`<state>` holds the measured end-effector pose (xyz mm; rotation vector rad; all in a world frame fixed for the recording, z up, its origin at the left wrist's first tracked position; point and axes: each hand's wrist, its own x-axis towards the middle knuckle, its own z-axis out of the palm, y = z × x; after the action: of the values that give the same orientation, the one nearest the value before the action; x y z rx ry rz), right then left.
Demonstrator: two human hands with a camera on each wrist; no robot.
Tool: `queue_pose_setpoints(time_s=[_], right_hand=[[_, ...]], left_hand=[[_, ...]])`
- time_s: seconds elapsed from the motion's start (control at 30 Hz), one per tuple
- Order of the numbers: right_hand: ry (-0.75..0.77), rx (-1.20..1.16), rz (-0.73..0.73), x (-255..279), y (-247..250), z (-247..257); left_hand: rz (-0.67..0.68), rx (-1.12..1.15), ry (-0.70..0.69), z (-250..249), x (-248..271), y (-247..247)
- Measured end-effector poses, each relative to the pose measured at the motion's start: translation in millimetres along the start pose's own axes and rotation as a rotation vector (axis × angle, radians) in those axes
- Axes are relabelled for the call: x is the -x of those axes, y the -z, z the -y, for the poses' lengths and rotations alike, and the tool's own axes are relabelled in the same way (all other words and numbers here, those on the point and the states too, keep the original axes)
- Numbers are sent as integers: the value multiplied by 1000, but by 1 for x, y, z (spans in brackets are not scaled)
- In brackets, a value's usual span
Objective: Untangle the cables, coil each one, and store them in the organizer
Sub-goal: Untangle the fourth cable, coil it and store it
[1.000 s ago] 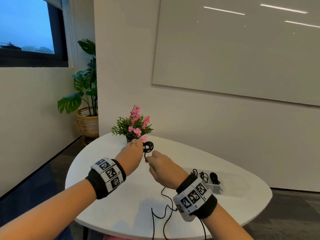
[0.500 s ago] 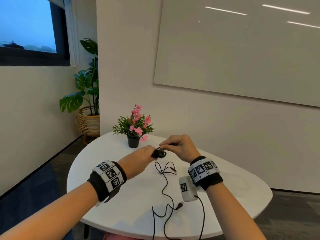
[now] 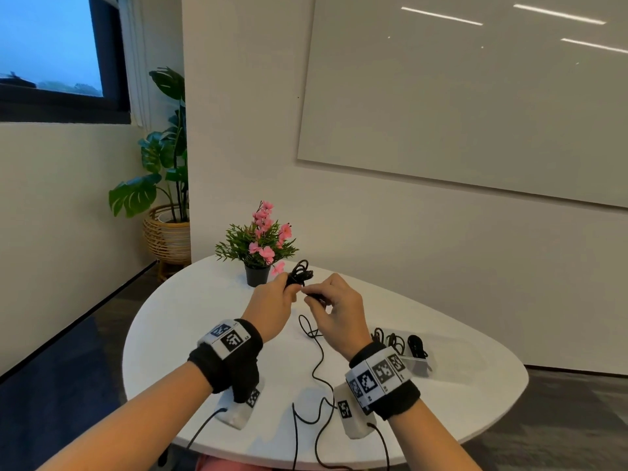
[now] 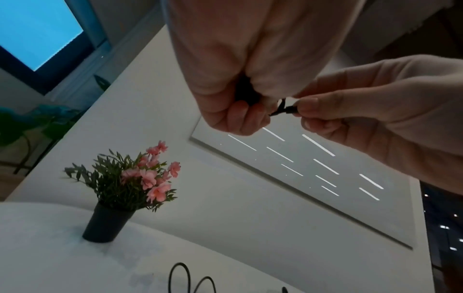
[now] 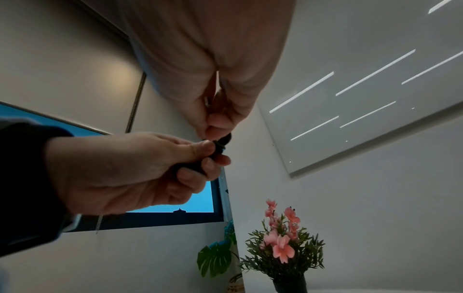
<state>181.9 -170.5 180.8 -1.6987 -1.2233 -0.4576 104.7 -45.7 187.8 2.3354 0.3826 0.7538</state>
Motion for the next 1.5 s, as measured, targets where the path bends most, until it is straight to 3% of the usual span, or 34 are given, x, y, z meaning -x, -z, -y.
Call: queue_pose_setpoints(time_s=[0.13,0.4,0.57,0.67,0.73,0.8,0.87,0.97,1.1,1.2,1.3,1.4,1.5], right_hand=[[25,-27,25,1,5,5],[-118,-289,147,13,6,-3],[-245,-455,27,10,8,-11],[-183,-331,-61,10,7,-12],[-305,-299,-105,10,9,-18],[-439,-332,-15,11,17,-27],[-426,-354,96,18,24,-32],[-441,-295,73,30,27,-36],[-661,-308,83,51,32,-59],[-750,-307,236,66,43,-80],[-743,-151,375,74,62,-96],[-817,16,268,72,95,-126],[-1045,53,-76,69,138,-173]], left_hand=[[56,64,20,0,-1,-2],[95,129,26,11,3,-6],[189,49,-95,13,13,-17],[199,51,-141,10,16,-26],[194,75,-179,8,16,-29],[224,111,-228,7,18,-32],[257,107,-260,9,19,-36],[262,86,-263,14,16,-50],[288,149,-190,17,21,-75],[360,131,-187,23,28,-96],[435,91,-152,28,32,-115],[422,102,-59,36,32,-124],[399,70,-12,53,35,-118]])
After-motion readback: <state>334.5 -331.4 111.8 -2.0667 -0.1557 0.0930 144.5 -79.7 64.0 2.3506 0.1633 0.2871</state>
